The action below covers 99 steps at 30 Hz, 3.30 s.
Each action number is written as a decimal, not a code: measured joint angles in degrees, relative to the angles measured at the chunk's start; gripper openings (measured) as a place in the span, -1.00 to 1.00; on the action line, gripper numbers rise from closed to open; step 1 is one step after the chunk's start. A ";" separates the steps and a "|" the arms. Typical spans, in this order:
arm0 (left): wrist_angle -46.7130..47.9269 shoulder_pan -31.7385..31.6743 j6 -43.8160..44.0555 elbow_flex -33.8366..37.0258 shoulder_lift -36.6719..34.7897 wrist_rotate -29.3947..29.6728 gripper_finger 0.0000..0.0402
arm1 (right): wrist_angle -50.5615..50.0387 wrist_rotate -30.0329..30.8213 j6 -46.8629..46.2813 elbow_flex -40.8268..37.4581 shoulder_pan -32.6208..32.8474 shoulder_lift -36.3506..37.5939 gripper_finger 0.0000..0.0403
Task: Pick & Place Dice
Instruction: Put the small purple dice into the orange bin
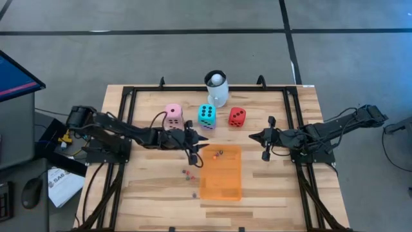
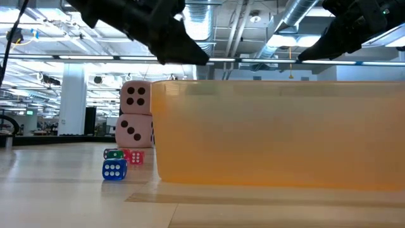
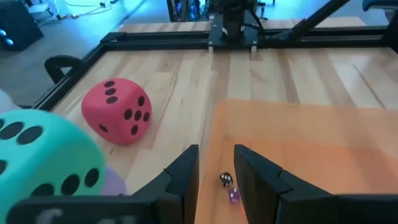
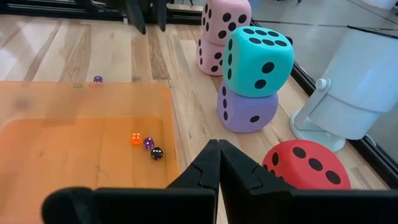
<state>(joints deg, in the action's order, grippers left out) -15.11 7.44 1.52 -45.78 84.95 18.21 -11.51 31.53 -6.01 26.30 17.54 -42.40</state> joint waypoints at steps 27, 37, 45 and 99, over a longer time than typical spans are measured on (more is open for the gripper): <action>24.43 5.24 0.74 0.02 -4.41 -0.02 -0.55 | -0.04 0.00 -0.01 -0.01 0.00 -0.01 -1.00; 31.68 8.28 9.10 0.02 -4.39 -6.70 -0.55 | -0.06 0.00 0.01 -0.01 0.00 0.00 -1.00; 33.80 8.47 15.29 1.59 -4.33 -12.50 -0.55 | -0.06 0.00 0.01 -0.01 -0.01 -0.01 -1.00; 24.98 12.85 15.45 3.48 6.95 -7.60 -0.09 | -0.04 0.00 -0.01 -0.01 -0.02 -0.01 -1.00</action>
<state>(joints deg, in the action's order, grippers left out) 9.87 20.29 16.97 -42.30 91.90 10.61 -11.55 31.53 -6.02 26.28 17.52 -42.41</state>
